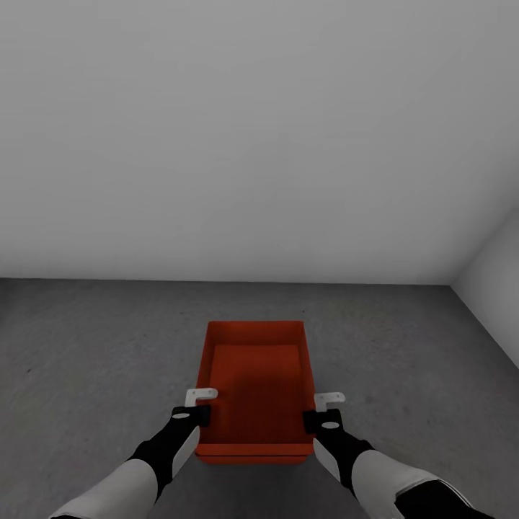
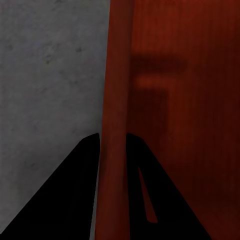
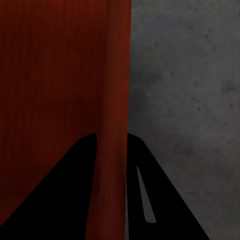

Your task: Move the two storage containers from the living room to the garage. In the garage, place one container on the floor and stack the other container on top of it (either order is fine).

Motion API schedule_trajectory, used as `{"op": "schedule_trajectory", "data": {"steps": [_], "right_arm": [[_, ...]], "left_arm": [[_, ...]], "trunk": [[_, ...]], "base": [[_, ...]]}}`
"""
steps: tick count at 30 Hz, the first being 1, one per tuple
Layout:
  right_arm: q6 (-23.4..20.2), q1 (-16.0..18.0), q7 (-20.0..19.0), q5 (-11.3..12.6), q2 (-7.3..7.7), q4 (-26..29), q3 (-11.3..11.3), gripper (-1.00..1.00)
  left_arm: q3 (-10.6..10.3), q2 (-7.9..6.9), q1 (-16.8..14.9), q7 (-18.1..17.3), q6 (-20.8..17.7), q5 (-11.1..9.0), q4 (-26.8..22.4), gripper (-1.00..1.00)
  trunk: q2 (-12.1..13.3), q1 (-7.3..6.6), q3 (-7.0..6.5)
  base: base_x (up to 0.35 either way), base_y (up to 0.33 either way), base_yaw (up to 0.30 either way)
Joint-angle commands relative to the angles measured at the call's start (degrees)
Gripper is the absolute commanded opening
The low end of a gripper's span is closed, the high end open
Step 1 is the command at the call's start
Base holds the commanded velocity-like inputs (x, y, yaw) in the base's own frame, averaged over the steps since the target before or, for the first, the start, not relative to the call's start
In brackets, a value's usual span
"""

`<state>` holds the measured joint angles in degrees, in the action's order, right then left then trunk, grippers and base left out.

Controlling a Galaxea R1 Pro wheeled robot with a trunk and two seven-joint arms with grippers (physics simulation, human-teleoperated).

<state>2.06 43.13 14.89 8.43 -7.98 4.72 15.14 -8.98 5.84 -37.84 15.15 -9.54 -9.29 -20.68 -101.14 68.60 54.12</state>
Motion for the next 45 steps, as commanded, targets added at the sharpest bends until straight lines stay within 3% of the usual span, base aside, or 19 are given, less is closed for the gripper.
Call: {"op": "schedule_trajectory", "data": {"steps": [1, 2, 30, 45], "right_arm": [[1.98, -1.38, 0.01, -0.06, -1.69, 0.2, -1.83, -1.0], [1.95, -1.38, 0.0, -0.08, -1.69, 0.2, -1.82, 1.0], [1.21, -1.38, -0.04, -0.03, -1.49, 0.37, -1.78, 1.0], [1.22, -1.38, -0.05, 0.17, -1.44, 0.38, -1.78, 1.0]], "left_arm": [[1.1, -0.03, -0.04, 0.85, 2.68, -2.57, -2.05, -1.0], [1.09, -0.03, -0.04, 0.85, 2.68, -2.56, -2.03, 1.0], [1.13, 0.04, -0.04, 0.76, 2.61, -2.75, -2.19, 1.0], [1.24, -0.16, -0.04, 0.76, 2.18, -2.76, -2.23, 1.0]], "trunk": [[0.0, 0.02, 0.04], [0.0, 0.02, 0.04], [0.0, 0.02, 0.04], [6.02, -3.27, -2.65]], "base": [[0.0, 0.0, 0.0], [0.0, 0.0, 0.0], [0.0, 0.0, 0.0], [0.0, 0.0, 0.0]]}}
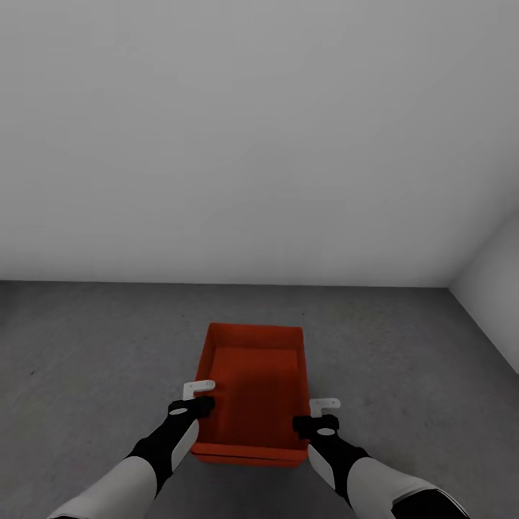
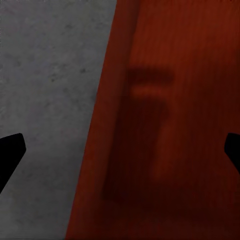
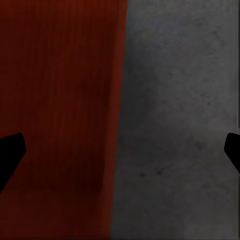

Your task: Move the two storage containers from the living room to the garage. In the garage, place one container on the floor and stack the other container on top of it (either order is fine).

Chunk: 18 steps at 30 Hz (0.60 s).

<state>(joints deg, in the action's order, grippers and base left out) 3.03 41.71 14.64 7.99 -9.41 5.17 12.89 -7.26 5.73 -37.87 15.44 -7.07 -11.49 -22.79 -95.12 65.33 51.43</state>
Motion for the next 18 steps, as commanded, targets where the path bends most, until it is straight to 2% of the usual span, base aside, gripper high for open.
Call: {"op": "schedule_trajectory", "data": {"steps": [1, 12, 18], "right_arm": [[0.24, 0.04, 0.18, 0.62, 0.0, -0.07, 0.47, 1.0], [0.62, 0.04, 0.17, 0.41, 0.34, -0.02, 0.52, 1.0], [1.01, 0.04, 0.11, 0.35, 0.53, 0.06, 0.55, 1.0]], "left_arm": [[-0.48, -0.06, -0.01, 0.46, -0.29, -0.55, -0.13, 1.0], [-0.4, -0.42, -0.01, 0.57, -0.36, -0.47, -0.22, 1.0], [-0.39, -1.38, -0.01, 0.59, -0.37, -0.48, -0.24, 1.0]], "trunk": [[0.4, -0.23, -0.14], [4.81, -2.65, -2.12], [7.22, -3.96, -3.2]], "base": [[0.0, 0.0, 0.0], [0.0, 0.0, 0.0], [0.0, 0.0, 0.0]]}}
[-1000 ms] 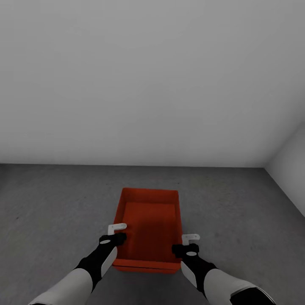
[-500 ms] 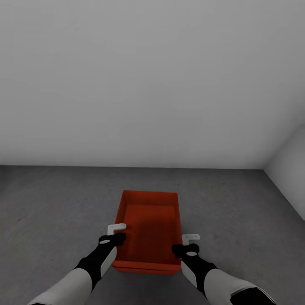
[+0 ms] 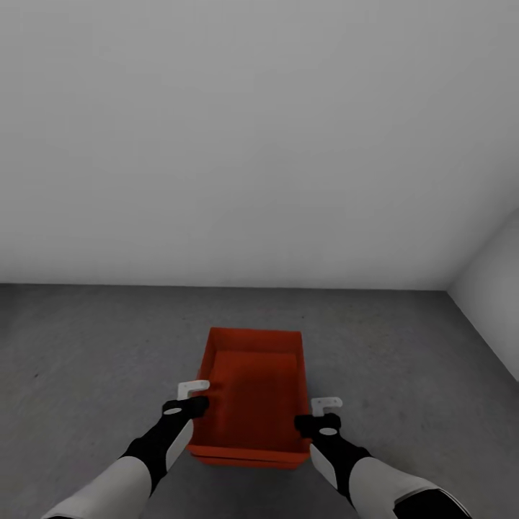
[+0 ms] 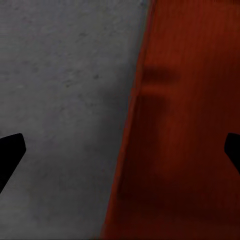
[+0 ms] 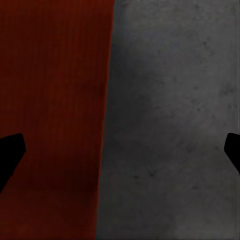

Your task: Move the two storage containers from the living room to the garage. In the garage, place one container on the floor and stack the other container on top of it (either order is fine).

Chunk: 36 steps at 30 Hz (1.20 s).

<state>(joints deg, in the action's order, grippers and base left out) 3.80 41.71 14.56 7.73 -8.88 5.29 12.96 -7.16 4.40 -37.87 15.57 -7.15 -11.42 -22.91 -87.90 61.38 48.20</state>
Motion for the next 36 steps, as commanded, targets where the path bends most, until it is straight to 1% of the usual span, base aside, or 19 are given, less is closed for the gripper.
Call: {"op": "schedule_trajectory", "data": {"steps": [1, 3, 6, 9, 12, 23, 29, 36], "right_arm": [[0.28, 0.04, 0.2, 0.63, 0.08, 0.06, 0.48, 1.0], [0.26, 0.04, 0.23, 0.63, 0.28, 0.16, 0.48, 1.0], [0.25, 0.04, 0.27, 0.68, 1.26, 0.3, 0.47, 1.0], [0.25, 0.04, 0.28, 0.7, 1.67, 0.39, 0.44, 1.0], [0.25, 0.04, 0.29, 0.7, 1.88, 0.46, 0.45, 1.0], [0.3, 0.04, 0.29, 0.71, 2.02, 0.51, 0.48, 1.0], [0.33, 0.04, 0.29, 0.71, 2.02, 0.51, 0.48, 1.0], [0.33, 0.04, 0.29, 0.71, 2.0, 0.51, 0.5, 1.0]], "left_arm": [[-0.49, -0.42, -0.01, 0.45, -0.3, -0.58, -0.12, 1.0], [-0.49, -0.83, -0.01, 0.41, -0.31, -0.59, -0.12, 1.0], [-0.49, -2.01, -0.01, 0.37, -0.31, -0.65, -0.12, 1.0], [-0.49, -2.69, -0.01, 0.34, -0.32, -0.69, -0.1, 1.0], [-0.49, -3.02, -0.01, 0.34, -0.32, -0.7, -0.08, 1.0], [-0.49, -3.27, -0.01, 0.26, -0.32, -0.71, 0.04, 1.0], [-0.49, -3.7, -0.01, 0.26, -0.25, -0.71, 0.07, 1.0], [-0.53, -3.73, -0.01, 0.26, -0.26, -0.71, 0.06, 1.0]], "trunk": [[0.4, -0.23, -0.14], [1.2, -0.67, -0.5], [2.4, -1.33, -1.04], [3.6, -1.99, -1.58], [4.81, -2.65, -2.12], [9.22, -5.06, -4.09], [11.63, -6.38, -5.17], [14.43, -7.92, -6.43]], "base": [[0.0, 0.0, 0.0], [0.0, 0.0, 0.0], [0.0, 0.0, 0.0], [0.0, 0.0, 0.0], [0.0, 0.0, 0.0], [0.0, 0.0, 0.0], [0.0, 0.0, 0.0], [0.0, 0.0, 0.0]]}}
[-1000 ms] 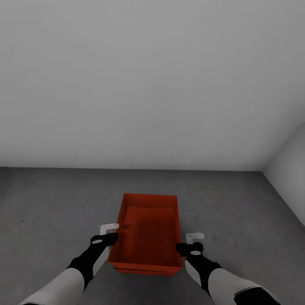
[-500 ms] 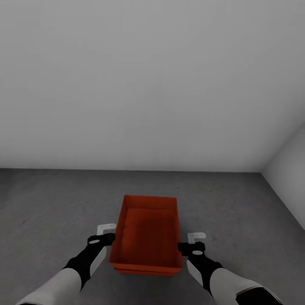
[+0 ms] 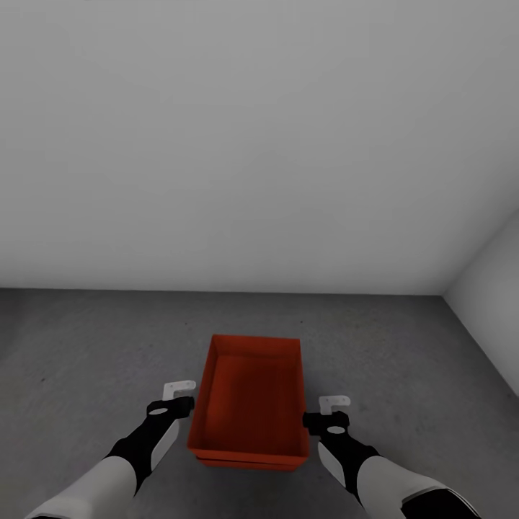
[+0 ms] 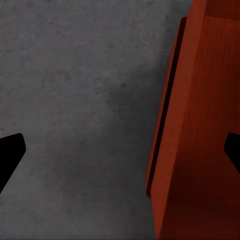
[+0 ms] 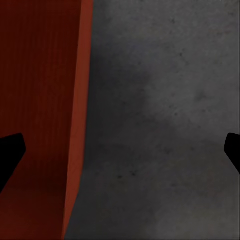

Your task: Move the two storage containers from the living room to the garage. In the garage, place one container on the floor and stack the other container on top of it (either order is fine).

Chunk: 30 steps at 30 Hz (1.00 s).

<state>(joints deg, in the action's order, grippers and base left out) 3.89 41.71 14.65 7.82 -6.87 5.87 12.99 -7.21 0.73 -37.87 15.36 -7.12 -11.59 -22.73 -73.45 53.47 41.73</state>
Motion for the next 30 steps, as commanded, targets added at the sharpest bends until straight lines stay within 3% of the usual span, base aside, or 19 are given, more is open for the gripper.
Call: {"op": "schedule_trajectory", "data": {"steps": [1, 30], "right_arm": [[0.24, 0.04, 0.2, 0.61, -0.02, -0.07, 0.49, 1.0], [0.14, 0.04, 0.17, 0.81, -0.16, -0.63, 0.69, 1.0]], "left_arm": [[-0.48, -0.05, -0.01, 0.46, -0.28, -0.54, -0.12, 1.0], [-0.44, 0.04, -0.01, 0.36, -0.2, -0.58, 0.04, 1.0]], "trunk": [[0.39, -0.23, -0.14], [12.02, -6.6, -5.35]], "base": [[0.0, 0.0, 0.0], [0.0, 0.0, 0.0]]}}
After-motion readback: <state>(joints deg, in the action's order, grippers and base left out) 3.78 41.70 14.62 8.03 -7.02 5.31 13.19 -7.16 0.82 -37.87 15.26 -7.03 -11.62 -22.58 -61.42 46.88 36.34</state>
